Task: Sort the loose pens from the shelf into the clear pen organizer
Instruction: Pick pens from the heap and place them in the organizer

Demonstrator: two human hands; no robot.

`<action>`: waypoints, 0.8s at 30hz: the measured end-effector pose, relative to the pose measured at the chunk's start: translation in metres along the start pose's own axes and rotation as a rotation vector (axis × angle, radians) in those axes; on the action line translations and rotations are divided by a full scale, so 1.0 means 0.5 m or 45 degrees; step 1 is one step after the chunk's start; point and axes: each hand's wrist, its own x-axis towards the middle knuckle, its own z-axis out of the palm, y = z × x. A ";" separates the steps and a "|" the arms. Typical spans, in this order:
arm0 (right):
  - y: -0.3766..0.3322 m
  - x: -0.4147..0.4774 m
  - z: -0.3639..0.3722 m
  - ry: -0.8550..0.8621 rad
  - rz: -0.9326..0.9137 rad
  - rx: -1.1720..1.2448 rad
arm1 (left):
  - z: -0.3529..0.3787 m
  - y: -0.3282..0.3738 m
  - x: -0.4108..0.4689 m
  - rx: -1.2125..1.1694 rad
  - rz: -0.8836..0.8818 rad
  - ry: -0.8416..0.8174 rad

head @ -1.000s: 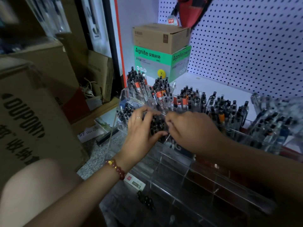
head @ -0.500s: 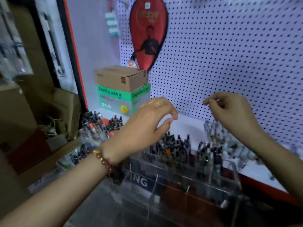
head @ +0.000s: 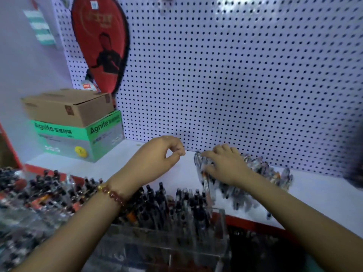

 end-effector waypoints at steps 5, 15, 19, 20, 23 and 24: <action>-0.017 0.039 0.014 -0.183 -0.076 -0.159 | 0.003 -0.006 -0.002 0.035 -0.045 -0.011; -0.041 0.065 0.017 -0.049 -0.044 -0.150 | 0.003 -0.005 -0.001 0.038 -0.090 0.040; -0.035 0.055 0.005 0.213 0.153 0.059 | 0.003 -0.007 -0.001 -0.005 -0.089 0.059; -0.031 0.052 0.000 0.292 0.224 0.152 | 0.003 -0.009 -0.001 -0.030 -0.088 0.064; -0.021 0.052 -0.015 0.387 0.453 0.605 | 0.003 -0.011 0.000 -0.125 -0.094 0.058; -0.021 0.054 -0.020 0.359 0.488 0.787 | 0.003 -0.011 0.000 -0.139 -0.095 0.048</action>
